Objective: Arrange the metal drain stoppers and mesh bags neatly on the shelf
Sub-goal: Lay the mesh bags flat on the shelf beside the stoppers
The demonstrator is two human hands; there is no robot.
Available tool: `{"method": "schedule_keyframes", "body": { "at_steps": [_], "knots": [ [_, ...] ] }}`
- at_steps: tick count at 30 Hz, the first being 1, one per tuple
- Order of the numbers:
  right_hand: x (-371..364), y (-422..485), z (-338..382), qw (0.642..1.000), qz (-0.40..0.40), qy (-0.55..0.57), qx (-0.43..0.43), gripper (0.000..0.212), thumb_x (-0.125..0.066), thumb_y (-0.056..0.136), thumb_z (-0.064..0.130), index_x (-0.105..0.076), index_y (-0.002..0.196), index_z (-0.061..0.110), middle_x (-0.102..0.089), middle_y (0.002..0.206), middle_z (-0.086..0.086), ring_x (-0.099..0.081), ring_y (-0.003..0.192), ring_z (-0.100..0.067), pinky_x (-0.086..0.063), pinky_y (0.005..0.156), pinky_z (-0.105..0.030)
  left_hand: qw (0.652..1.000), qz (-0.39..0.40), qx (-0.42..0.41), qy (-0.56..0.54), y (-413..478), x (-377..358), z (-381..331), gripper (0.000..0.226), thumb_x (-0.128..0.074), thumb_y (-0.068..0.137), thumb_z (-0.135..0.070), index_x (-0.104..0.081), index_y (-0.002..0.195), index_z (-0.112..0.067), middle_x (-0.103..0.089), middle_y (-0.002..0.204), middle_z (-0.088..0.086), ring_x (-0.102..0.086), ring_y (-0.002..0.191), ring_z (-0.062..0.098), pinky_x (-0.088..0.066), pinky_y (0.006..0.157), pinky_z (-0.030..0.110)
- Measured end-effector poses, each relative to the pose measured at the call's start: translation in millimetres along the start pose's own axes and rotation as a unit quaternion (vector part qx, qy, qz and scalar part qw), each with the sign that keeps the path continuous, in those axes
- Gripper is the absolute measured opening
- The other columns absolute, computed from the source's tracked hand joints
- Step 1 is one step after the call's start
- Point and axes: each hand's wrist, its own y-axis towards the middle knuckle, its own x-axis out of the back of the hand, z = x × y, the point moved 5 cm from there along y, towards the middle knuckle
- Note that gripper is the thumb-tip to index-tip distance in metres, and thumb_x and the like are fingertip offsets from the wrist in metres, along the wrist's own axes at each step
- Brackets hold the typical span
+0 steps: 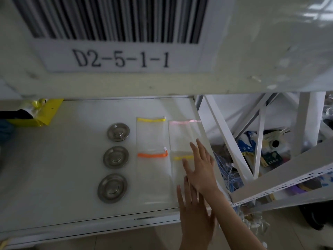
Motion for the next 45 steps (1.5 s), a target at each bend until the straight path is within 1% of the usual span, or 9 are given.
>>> {"method": "schedule_keyframes", "body": {
  "at_steps": [10, 15, 18, 22, 25, 29, 34, 39, 45],
  "knots": [
    [-38, 43, 7, 0.976, 0.178, -0.115, 0.041, 0.069, -0.026, 0.095, 0.062, -0.010, 0.154, 0.030, -0.001, 0.165, -0.002, -0.001, 0.152, -0.021, -0.004, 0.123, -0.040, 1.000, 0.017, -0.001, 0.001, -17, -12, -3, 0.084, -0.049, 0.070, -0.067, -0.068, 0.128, -0.009, -0.058, 0.142, 0.018, -0.036, 0.134, 0.036, -0.010, 0.115, 0.051],
    [-36, 45, 1, 0.972, 0.180, -0.130, 0.071, 0.074, -0.015, 0.091, 0.067, -0.007, 0.154, 0.030, -0.001, 0.165, -0.003, 0.001, 0.152, -0.022, -0.002, 0.122, -0.038, 0.999, -0.027, 0.011, -0.025, -8, -10, -1, 0.087, -0.051, 0.073, -0.067, -0.059, 0.138, -0.010, -0.051, 0.148, 0.017, -0.022, 0.144, 0.033, -0.008, 0.118, 0.048],
    [-26, 37, 4, 0.981, 0.132, -0.116, 0.084, 0.081, -0.003, 0.086, 0.071, -0.007, 0.155, 0.028, 0.000, 0.165, -0.001, 0.005, 0.152, -0.019, 0.004, 0.121, -0.037, 1.000, 0.001, 0.014, -0.022, -5, -12, -3, 0.088, -0.047, 0.073, -0.066, -0.060, 0.137, -0.007, -0.052, 0.147, 0.018, -0.038, 0.141, 0.038, -0.009, 0.117, 0.048],
    [-7, 3, 8, 0.990, 0.119, -0.005, 0.075, 0.062, -0.029, 0.099, 0.051, -0.013, 0.154, 0.029, 0.003, 0.161, 0.011, 0.007, 0.149, -0.008, -0.001, 0.122, -0.032, 1.000, -0.003, -0.005, -0.012, -6, -4, -6, 0.080, -0.050, 0.072, -0.060, -0.066, 0.129, -0.006, -0.061, 0.137, 0.020, -0.058, 0.125, 0.040, -0.013, 0.114, 0.048],
    [-10, -24, -5, 0.979, 0.189, 0.074, 0.023, 0.064, -0.033, 0.096, 0.056, -0.023, 0.152, 0.029, -0.005, 0.161, 0.014, -0.001, 0.150, -0.008, -0.007, 0.122, -0.031, 0.996, -0.082, -0.026, -0.039, -10, 17, 4, 0.075, -0.054, 0.075, -0.052, -0.061, 0.136, -0.008, -0.057, 0.143, 0.016, -0.050, 0.134, 0.033, -0.022, 0.111, 0.044],
    [-25, -34, -17, 0.975, 0.215, 0.007, 0.057, 0.090, -0.003, 0.078, 0.079, -0.016, 0.153, 0.030, 0.004, 0.161, 0.009, 0.007, 0.151, -0.011, 0.000, 0.123, -0.030, 0.984, -0.173, 0.003, -0.031, -20, 32, 48, 0.066, -0.051, 0.083, -0.038, -0.058, 0.136, 0.001, -0.051, 0.147, 0.020, -0.037, 0.140, 0.031, -0.026, 0.110, 0.044],
    [-22, -30, 2, 0.981, 0.180, 0.001, 0.066, 0.087, -0.006, 0.081, 0.076, -0.010, 0.154, 0.028, -0.001, 0.163, 0.009, 0.010, 0.149, -0.007, 0.005, 0.121, -0.030, 0.979, -0.192, 0.072, -0.011, -35, 25, 96, 0.069, -0.028, 0.098, -0.050, -0.060, 0.135, -0.003, -0.050, 0.148, 0.019, -0.032, 0.141, 0.033, -0.030, 0.108, 0.051],
    [-31, -9, 50, 0.984, 0.130, 0.015, 0.120, 0.067, -0.019, 0.092, 0.062, -0.025, 0.151, 0.030, -0.013, 0.164, 0.005, 0.002, 0.151, -0.011, 0.002, 0.122, -0.031, 0.980, -0.179, 0.088, 0.023, -40, 18, 98, 0.070, -0.048, 0.084, -0.053, -0.061, 0.135, -0.007, -0.052, 0.147, 0.016, -0.036, 0.138, 0.033, -0.029, 0.108, 0.052],
    [-47, 16, 61, 0.989, 0.113, -0.048, 0.083, 0.084, -0.006, 0.085, 0.071, -0.036, 0.145, 0.022, -0.011, 0.164, -0.004, 0.007, 0.151, -0.019, 0.005, 0.123, -0.038, 0.980, -0.170, 0.098, 0.032, -40, 20, 94, 0.075, -0.049, 0.082, -0.057, -0.060, 0.136, -0.007, -0.051, 0.148, 0.018, -0.036, 0.138, 0.035, -0.025, 0.110, 0.051]
  ]
}}
